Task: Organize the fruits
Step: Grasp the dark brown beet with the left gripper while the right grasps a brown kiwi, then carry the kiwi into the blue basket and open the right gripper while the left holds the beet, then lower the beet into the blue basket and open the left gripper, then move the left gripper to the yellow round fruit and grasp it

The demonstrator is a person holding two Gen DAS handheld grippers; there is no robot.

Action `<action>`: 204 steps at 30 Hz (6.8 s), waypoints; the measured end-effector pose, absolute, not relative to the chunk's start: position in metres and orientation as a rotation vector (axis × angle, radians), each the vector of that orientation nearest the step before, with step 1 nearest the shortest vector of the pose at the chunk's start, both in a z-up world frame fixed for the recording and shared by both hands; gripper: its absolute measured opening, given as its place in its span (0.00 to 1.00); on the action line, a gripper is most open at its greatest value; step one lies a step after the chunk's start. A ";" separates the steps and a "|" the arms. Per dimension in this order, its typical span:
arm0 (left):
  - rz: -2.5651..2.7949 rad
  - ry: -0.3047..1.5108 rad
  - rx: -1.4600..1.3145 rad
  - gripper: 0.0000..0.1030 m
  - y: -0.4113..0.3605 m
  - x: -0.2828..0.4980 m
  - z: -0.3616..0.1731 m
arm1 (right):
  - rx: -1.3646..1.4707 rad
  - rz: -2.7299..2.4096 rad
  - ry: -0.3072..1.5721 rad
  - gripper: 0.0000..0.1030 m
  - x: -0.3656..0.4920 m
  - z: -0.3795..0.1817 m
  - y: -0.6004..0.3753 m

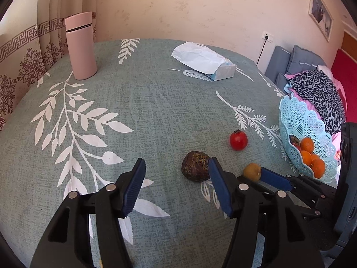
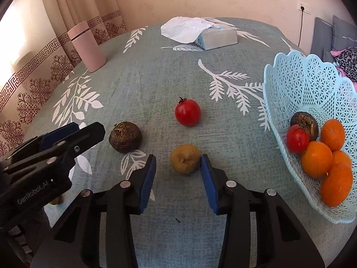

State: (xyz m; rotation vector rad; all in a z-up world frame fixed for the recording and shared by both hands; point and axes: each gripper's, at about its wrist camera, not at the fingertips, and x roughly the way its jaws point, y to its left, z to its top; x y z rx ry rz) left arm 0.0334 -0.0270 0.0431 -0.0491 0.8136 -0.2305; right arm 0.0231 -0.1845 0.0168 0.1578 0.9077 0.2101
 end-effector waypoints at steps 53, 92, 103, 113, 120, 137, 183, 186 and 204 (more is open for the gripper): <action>-0.255 0.824 0.118 0.41 -0.071 0.041 0.025 | 0.323 -0.026 0.664 0.27 -0.064 0.066 -0.298; -0.367 0.731 0.197 0.41 -0.138 0.014 0.060 | 0.394 -0.220 0.604 0.29 -0.086 0.055 -0.362; -0.422 0.701 0.235 0.41 -0.169 0.009 0.068 | 0.395 -0.213 0.611 0.30 -0.085 0.052 -0.361; -0.506 0.695 0.218 0.41 -0.198 0.014 0.075 | 0.409 -0.219 0.607 0.30 -0.085 0.053 -0.366; -0.566 0.711 0.176 0.41 -0.215 0.021 0.077 | 0.416 -0.220 0.608 0.30 -0.084 0.054 -0.367; -0.515 0.753 0.045 0.58 -0.185 0.051 0.075 | 0.424 -0.214 0.628 0.30 -0.080 0.048 -0.366; -0.253 0.745 0.094 0.89 -0.050 -0.003 0.055 | 0.390 -0.088 0.616 0.54 -0.088 0.061 -0.301; -0.231 0.746 0.083 0.89 -0.031 -0.008 0.054 | 0.379 -0.074 0.631 0.54 -0.086 0.059 -0.290; -0.188 0.841 0.047 0.71 0.038 -0.037 0.024 | 0.296 0.005 0.706 0.54 -0.065 0.052 -0.235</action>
